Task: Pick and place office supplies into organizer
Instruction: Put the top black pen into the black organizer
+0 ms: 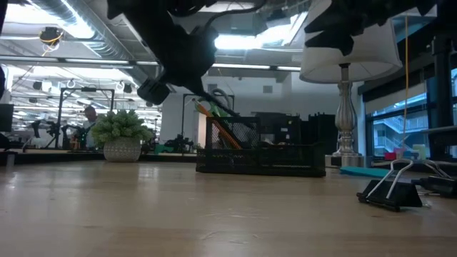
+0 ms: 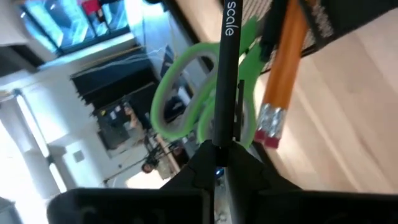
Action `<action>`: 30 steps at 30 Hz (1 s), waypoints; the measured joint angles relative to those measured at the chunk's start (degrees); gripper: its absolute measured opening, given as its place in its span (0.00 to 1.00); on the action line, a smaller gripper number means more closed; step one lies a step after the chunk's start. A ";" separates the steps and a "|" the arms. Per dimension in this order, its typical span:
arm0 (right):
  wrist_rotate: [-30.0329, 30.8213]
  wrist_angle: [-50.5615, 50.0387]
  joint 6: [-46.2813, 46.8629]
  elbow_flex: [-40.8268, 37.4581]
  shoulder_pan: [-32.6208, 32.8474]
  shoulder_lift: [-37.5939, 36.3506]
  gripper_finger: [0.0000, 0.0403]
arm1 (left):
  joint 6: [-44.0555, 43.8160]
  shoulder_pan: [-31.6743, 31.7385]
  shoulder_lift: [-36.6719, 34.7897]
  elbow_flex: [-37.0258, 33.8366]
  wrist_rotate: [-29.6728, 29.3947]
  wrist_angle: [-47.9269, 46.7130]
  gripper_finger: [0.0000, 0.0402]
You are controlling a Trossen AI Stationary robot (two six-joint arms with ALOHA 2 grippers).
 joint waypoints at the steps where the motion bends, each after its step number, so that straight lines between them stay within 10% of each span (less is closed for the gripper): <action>1: -0.02 0.65 0.03 -0.57 0.04 -0.54 0.54 | 0.56 0.21 0.00 0.00 1.02 0.02 0.03; 30: 0.00 -0.52 -0.07 -1.37 -0.36 -1.25 0.54 | 7.97 1.19 3.76 0.23 0.52 3.93 0.20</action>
